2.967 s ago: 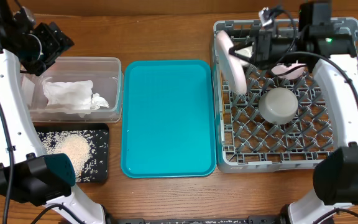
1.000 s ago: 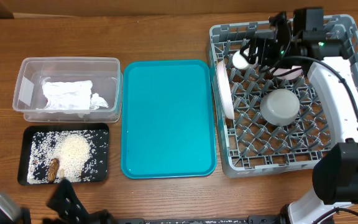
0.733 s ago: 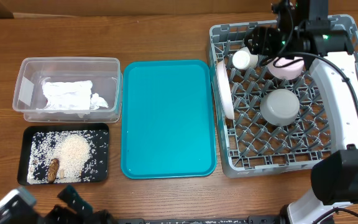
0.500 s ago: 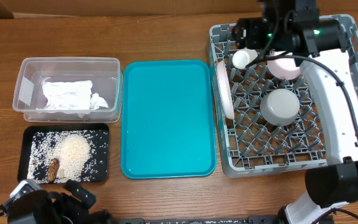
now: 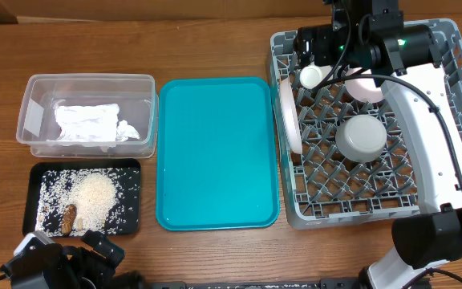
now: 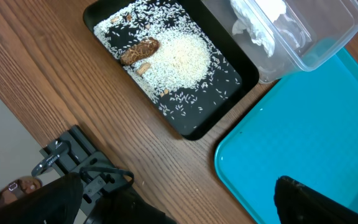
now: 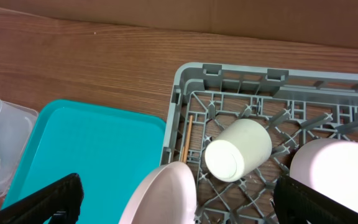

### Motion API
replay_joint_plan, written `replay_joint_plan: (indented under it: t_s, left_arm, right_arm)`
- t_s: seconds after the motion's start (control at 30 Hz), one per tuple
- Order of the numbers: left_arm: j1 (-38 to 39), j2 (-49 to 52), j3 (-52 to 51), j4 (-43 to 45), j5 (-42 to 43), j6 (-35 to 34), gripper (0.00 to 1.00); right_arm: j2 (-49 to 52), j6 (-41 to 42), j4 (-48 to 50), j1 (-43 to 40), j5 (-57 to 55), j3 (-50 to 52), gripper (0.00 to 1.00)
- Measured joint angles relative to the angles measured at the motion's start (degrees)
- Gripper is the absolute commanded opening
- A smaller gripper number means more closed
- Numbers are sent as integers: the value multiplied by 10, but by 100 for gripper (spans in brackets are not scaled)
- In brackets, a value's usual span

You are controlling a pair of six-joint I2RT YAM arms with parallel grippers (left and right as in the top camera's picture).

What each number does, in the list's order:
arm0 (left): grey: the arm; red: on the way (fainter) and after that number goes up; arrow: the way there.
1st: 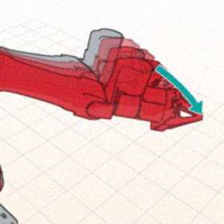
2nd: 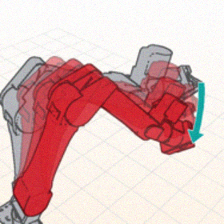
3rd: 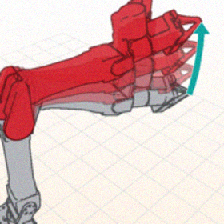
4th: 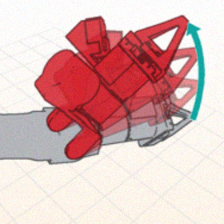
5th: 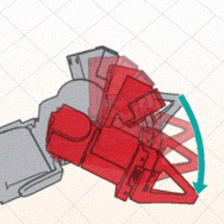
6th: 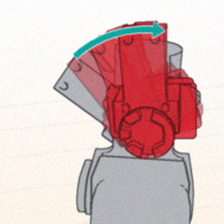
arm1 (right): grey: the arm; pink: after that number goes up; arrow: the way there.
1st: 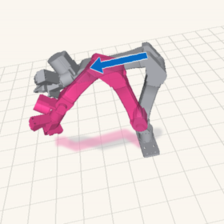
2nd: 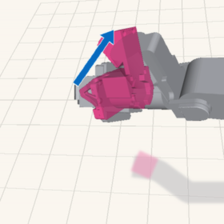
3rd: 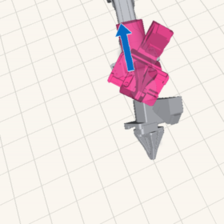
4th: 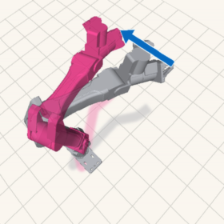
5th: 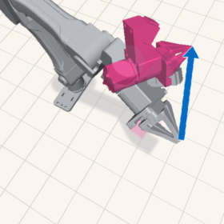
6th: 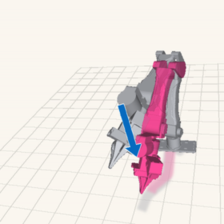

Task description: Sort waste into correct bins and load items into the dishwasher

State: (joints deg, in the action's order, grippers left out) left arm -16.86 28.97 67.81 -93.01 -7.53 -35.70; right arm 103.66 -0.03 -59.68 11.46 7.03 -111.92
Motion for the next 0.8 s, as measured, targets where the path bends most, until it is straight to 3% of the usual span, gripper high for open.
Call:
replay_joint_plan:
  t_s: [0.53, 0.8]
  left_arm:
    - [0, 0, 0, 0, 0, 0, 99]
    - [0, 0, 0, 0, 0, 0, 100]
  right_arm:
    - [0, 0, -9, -1, -14, 0, 100]
    - [-29, 1, 93, -1, 5, 1, 100]
